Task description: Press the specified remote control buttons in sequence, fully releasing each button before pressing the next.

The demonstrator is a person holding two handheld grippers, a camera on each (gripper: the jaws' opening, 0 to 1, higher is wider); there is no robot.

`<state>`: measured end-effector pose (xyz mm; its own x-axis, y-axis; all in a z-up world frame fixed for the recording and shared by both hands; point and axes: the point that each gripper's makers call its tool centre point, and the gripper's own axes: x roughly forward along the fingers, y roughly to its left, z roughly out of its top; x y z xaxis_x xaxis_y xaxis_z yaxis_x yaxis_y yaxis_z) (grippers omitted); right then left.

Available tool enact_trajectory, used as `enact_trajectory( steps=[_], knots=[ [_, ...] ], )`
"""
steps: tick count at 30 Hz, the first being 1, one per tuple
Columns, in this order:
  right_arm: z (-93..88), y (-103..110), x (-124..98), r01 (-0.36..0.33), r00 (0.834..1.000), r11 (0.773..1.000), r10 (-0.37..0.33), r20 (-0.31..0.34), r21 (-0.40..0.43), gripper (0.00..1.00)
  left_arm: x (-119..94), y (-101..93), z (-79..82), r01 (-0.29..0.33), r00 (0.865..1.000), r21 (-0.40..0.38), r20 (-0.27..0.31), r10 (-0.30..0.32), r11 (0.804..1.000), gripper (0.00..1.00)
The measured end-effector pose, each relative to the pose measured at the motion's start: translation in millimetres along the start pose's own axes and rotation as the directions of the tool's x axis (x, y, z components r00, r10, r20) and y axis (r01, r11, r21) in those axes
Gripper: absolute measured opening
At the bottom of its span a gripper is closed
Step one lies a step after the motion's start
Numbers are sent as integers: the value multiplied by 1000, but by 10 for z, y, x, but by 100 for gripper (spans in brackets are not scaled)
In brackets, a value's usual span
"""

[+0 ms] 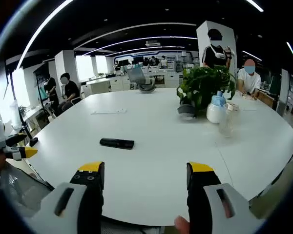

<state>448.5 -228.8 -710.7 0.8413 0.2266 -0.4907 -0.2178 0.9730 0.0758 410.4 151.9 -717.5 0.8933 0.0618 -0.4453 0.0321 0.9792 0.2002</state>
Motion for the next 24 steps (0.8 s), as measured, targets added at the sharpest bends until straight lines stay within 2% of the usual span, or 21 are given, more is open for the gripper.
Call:
enact_trajectory(
  steps=[24],
  knots=[
    [-12,17,0,-11,1000,1000,11,-6,-16,68,3,20,-23,-10,1000,11,-7,10,1000,85]
  ],
)
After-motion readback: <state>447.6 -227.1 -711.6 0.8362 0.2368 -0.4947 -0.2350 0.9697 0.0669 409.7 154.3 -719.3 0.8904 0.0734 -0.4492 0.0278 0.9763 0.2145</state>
